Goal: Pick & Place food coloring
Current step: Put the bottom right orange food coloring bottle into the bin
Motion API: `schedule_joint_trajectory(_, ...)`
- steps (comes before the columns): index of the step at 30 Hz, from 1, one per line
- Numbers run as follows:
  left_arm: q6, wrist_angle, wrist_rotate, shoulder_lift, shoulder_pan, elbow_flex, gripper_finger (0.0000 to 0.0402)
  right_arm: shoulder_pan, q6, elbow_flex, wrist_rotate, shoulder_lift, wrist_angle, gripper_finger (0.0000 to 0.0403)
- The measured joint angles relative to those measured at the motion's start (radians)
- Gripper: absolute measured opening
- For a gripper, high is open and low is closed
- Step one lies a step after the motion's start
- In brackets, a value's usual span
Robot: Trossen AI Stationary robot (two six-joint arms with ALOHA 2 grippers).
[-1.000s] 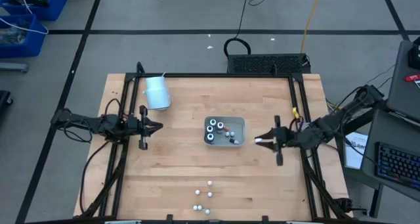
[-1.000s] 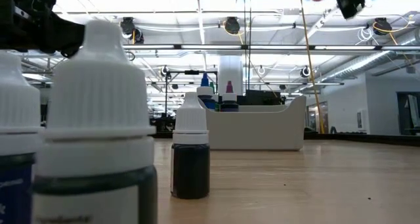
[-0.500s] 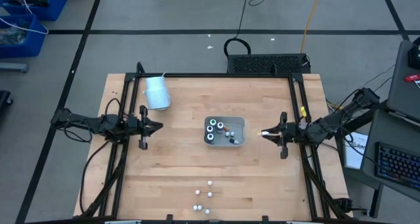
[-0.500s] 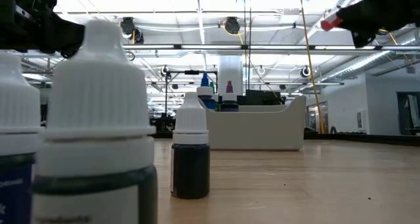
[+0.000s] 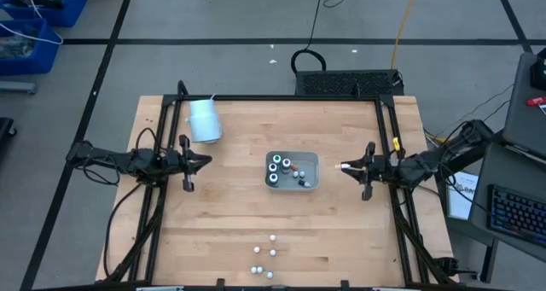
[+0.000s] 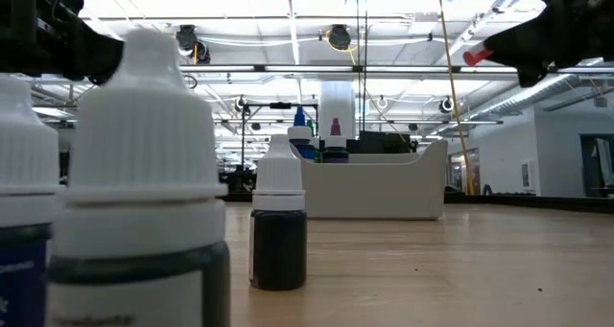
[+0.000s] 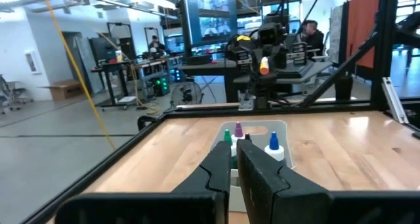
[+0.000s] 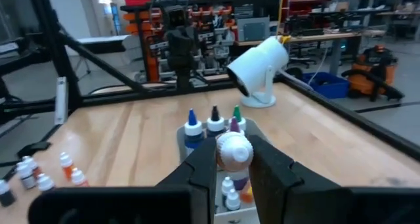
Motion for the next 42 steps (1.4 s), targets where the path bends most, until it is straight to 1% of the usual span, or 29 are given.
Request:
schedule_joint_trajectory(4, -0.005, 0.000, 0.000, 0.000, 0.000, 0.000, 0.0035, -0.059, -0.011, 0.038, -0.003, 0.013, 0.002, 0.0054)
schedule_joint_trajectory(6, -0.005, 0.000, 0.000, 0.000, 0.000, 0.000, 0.0035, -0.093, -0.013, 0.079, -0.039, 0.043, 0.006, 0.0054)
schedule_joint_trajectory(9, -0.005, 0.001, 0.000, 0.000, 0.000, 0.000, 0.0035, -0.141, -0.015, 0.158, -0.104, 0.133, -0.015, 0.0054)
schedule_joint_trajectory(12, -0.005, 0.001, 0.000, 0.000, 0.000, 0.000, 0.0035, -0.192, -0.010, 0.265, -0.138, 0.265, -0.084, 0.0054)
schedule_joint_trajectory(18, -0.008, 0.001, 0.001, 0.000, 0.000, 0.000, 0.0035, -0.305, 0.039, 0.512, -0.224, 0.594, -0.276, 0.0054)
schedule_joint_trajectory(22, -0.008, 0.000, 0.001, 0.000, 0.000, 0.000, 0.0035, -0.370, 0.065, 0.649, -0.314, 0.794, -0.385, 0.0054)
schedule_joint_trajectory(25, -0.008, -0.002, 0.002, 0.000, 0.000, 0.000, 0.0035, -0.395, 0.062, 0.717, -0.391, 0.897, -0.423, 0.0054)
schedule_joint_trajectory(28, -0.008, -0.002, 0.002, 0.000, 0.000, 0.000, 0.0035, -0.408, 0.064, 0.756, -0.399, 0.959, -0.463, 0.0054)
schedule_joint_trajectory(31, -0.008, -0.002, 0.002, 0.000, 0.000, 0.000, 0.0035, -0.426, 0.071, 0.758, -0.399, 0.989, -0.502, 0.0054)
schedule_joint_trajectory(37, -0.008, -0.009, 0.002, 0.000, 0.000, 0.000, 0.0035, -0.442, 0.094, 0.757, -0.399, 1.019, -0.577, 0.0054)
schedule_joint_trajectory(42, 0.005, 0.008, 0.000, 0.000, 0.000, 0.000, 0.0035, -0.465, 0.080, 0.756, -0.399, 1.036, -0.567, 0.0054)
